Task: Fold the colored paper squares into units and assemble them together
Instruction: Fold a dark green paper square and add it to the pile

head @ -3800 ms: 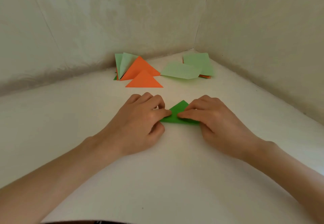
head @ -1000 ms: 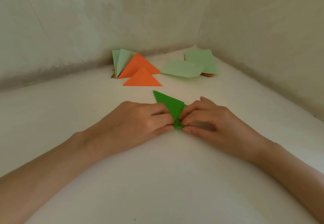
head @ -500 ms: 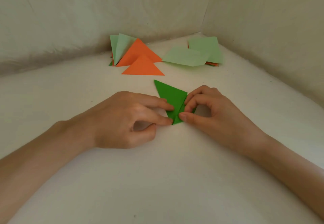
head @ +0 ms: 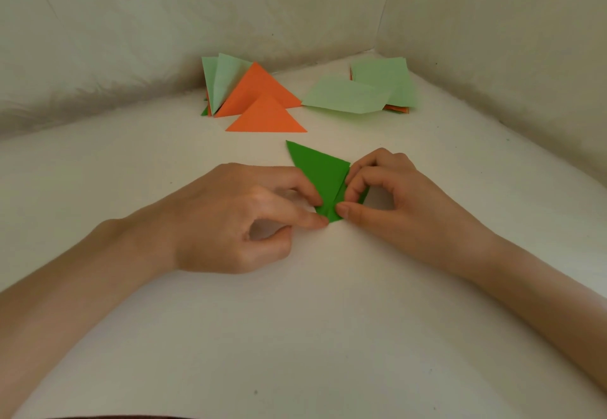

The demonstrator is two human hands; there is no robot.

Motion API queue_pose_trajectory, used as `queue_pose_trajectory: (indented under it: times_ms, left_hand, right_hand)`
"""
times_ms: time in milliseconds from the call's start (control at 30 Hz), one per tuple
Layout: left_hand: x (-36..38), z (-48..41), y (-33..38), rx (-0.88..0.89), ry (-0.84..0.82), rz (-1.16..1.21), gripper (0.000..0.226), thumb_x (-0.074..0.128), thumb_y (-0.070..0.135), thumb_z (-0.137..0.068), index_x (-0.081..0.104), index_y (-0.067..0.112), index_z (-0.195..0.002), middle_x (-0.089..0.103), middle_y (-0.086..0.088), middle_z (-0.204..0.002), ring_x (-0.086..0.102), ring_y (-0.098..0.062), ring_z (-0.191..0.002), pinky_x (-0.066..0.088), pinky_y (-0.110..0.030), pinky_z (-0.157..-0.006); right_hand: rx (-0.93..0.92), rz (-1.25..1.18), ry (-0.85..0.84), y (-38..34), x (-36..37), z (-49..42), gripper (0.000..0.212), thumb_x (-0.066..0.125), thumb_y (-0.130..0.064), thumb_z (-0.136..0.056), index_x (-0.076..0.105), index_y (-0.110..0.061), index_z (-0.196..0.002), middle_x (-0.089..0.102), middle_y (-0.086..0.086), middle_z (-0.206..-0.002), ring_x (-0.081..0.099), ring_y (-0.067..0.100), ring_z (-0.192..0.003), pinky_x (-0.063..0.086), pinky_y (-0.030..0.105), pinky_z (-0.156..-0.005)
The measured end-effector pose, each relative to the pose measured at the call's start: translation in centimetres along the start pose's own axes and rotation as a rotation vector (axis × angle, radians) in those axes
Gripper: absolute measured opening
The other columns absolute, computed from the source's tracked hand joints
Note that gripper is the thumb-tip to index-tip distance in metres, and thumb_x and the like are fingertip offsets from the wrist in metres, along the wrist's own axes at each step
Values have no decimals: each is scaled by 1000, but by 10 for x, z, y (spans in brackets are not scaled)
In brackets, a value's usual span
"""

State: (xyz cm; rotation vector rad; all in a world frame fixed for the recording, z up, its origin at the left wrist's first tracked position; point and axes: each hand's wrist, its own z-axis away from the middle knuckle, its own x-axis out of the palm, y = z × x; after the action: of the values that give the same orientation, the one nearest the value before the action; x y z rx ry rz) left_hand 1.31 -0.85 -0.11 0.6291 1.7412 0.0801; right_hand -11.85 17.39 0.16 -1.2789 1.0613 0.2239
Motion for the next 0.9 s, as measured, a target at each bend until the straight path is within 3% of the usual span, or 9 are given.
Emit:
queue_pose_trajectory:
  times_ms: [533,700,900]
  left_hand:
    - [-3,-3,9,39,-43,-139,41,40,23,-80,72,20,-106,66,-1,-107,68,-20,-92,56,-37,-67]
    - [-1,-4,13,60,-61,-228,37,40,22,-79,66,18,-105,63,-2,-102,67,-25,-83,53,-38,-56]
    - [-2,-3,14,46,-82,-230,39,40,25,-80,65,19,-110,62,-2,-103,66,-24,-82,52,-37,-55]
  right_hand:
    - [-47,122,35,0,6,-1,11,61,-25,-84,54,-22,-75,46,-8,-97,35,8,-95,29,7,-82]
    - [-105,182,26,4,8,-2,14,59,-14,-88,49,-23,-85,35,-19,-90,28,7,-87,28,11,-82]
    - [-125,170,24,5,7,-2,21,51,-3,-87,49,-24,-91,35,-21,-90,28,7,-84,28,8,-81]
